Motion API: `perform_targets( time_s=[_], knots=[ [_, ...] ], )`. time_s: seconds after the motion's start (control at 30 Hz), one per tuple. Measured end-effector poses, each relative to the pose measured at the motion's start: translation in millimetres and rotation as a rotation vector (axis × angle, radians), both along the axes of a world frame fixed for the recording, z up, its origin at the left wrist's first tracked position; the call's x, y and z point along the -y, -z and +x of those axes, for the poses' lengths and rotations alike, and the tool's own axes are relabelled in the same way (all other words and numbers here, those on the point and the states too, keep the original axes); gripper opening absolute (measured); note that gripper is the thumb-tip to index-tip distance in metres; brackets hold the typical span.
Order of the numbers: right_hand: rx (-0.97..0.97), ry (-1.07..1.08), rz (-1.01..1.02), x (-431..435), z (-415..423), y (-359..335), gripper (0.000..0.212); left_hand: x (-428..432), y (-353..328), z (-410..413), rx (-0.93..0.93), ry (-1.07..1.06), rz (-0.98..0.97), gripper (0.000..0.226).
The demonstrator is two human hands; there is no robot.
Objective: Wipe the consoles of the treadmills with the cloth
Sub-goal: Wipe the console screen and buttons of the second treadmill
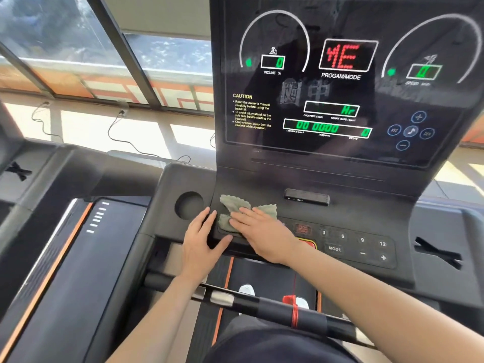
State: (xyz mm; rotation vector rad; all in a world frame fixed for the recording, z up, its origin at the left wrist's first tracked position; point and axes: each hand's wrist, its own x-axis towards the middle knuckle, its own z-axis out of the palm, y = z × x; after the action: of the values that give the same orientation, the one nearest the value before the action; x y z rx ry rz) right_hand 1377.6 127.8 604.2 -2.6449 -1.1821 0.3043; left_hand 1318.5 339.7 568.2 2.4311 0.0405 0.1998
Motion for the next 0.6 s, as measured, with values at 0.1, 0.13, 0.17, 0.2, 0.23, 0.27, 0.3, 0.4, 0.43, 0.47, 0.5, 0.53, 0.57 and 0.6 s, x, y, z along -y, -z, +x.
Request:
perform_targets(
  time_s=[0.1,0.13,0.17,0.2,0.23,0.27,0.3,0.4,0.43,0.47,0.5,0.53,0.57,0.6],
  knots=[
    [0.045,0.096,0.001,35.4,11.8,-4.2,0.063,1.7,-1.0,-1.1,-0.008,-0.001,-0.022,0.073],
    [0.052,0.132,-0.014,39.2,17.7,-6.5,0.066,2.5,-1.5,-1.9,-0.017,-0.006,-0.036,0.073],
    [0.055,0.152,-0.023,37.3,23.5,-8.3,0.067,2.9,-2.2,-2.7,-0.026,-0.014,-0.051,0.074],
    [0.051,0.161,-0.021,30.2,28.0,-11.0,0.069,3.2,-3.3,-2.9,-0.035,-0.021,-0.062,0.074],
    [0.039,0.159,-0.014,18.9,30.4,-12.6,0.070,2.9,-4.2,-3.1,-0.043,-0.024,-0.067,0.074],
    [0.020,0.142,-0.006,6.5,30.8,-13.2,0.070,2.7,-4.9,-3.2,-0.049,-0.023,-0.067,0.073],
    [-0.001,0.113,0.000,-5.2,28.9,-12.2,0.069,1.9,-4.9,-3.1,-0.053,-0.018,-0.066,0.072],
    [-0.054,0.018,0.008,-24.8,11.4,-7.6,0.068,-3.5,-5.2,-3.8,-0.061,0.008,-0.066,0.064],
    [-0.062,-0.020,0.014,-23.3,5.3,-5.9,0.067,-5.5,-5.9,-3.4,-0.076,0.008,-0.071,0.062],
    [-0.065,-0.056,0.013,-18.3,0.0,-4.8,0.066,-6.9,-6.8,-3.1,-0.094,0.007,-0.076,0.062],
    [-0.064,-0.079,0.002,-10.5,-2.5,-4.2,0.065,-7.7,-7.7,-2.4,-0.109,0.001,-0.077,0.062],
    [-0.051,-0.084,-0.008,-1.6,-2.1,-5.7,0.064,-7.9,-8.8,-1.7,-0.120,-0.008,-0.077,0.063],
    [-0.026,-0.074,-0.023,7.8,1.4,-6.4,0.063,-7.4,-10.0,-0.8,-0.126,-0.020,-0.080,0.063],
    [-0.003,-0.050,-0.046,16.3,7.2,-8.9,0.062,-6.1,-11.6,0.4,-0.127,-0.031,-0.088,0.062]
  ],
)
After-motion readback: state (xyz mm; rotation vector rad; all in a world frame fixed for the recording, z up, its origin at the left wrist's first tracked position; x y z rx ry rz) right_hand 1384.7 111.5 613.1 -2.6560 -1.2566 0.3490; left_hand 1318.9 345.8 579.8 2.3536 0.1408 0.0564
